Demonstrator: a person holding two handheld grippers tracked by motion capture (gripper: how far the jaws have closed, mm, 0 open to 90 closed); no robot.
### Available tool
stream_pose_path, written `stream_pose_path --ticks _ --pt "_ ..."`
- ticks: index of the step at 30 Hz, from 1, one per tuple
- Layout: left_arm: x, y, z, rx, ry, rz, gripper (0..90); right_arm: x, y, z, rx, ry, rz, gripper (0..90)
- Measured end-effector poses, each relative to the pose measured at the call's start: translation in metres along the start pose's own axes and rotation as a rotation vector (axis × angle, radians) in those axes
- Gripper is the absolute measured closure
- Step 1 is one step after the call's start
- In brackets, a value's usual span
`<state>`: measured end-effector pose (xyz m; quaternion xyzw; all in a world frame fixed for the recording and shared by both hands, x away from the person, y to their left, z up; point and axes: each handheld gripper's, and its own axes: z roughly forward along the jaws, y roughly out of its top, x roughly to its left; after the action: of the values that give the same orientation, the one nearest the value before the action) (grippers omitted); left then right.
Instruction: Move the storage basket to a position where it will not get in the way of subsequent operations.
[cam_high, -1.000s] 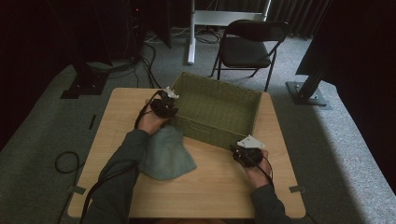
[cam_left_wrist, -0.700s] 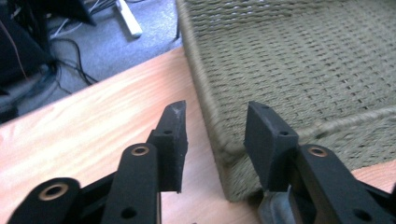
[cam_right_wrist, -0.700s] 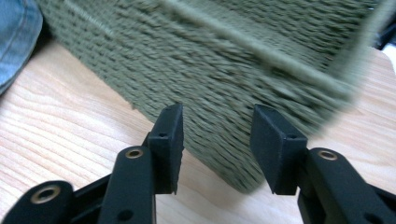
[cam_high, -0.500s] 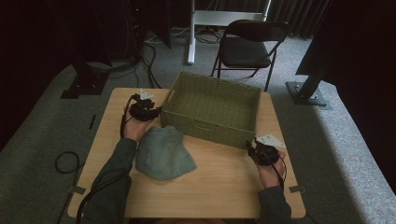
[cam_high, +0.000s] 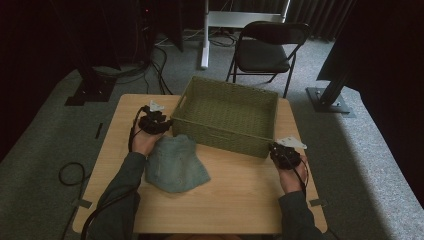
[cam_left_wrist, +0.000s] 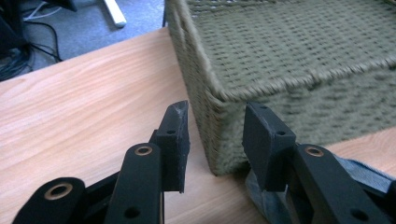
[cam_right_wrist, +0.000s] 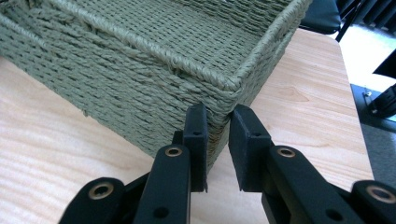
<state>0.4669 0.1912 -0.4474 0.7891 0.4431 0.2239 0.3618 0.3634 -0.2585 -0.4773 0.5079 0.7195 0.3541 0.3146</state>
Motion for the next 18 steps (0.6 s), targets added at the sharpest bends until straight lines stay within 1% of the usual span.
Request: stream_pose_path --ticks 2,4,8,12,18 --pt "0.000 -0.002 0.002 0.008 0.001 0.002 61.3 -0.003 0.003 0.005 0.000 0.000 0.005 78.0" --pt "0.000 -0.002 0.004 0.013 0.002 -0.004 62.1 -0.005 0.006 0.011 0.000 0.001 0.003 78.0" --pt "0.003 -0.001 0.007 0.017 0.009 -0.009 62.8 -0.008 0.014 0.022 0.007 0.004 -0.002 77.9" --pt "0.005 0.002 0.012 0.023 0.021 -0.014 62.9 -0.013 0.023 0.034 0.009 0.002 -0.015 77.7" --pt "0.005 0.007 0.019 0.029 0.027 -0.017 63.0 -0.020 0.039 0.055 0.030 0.003 -0.033 77.4"
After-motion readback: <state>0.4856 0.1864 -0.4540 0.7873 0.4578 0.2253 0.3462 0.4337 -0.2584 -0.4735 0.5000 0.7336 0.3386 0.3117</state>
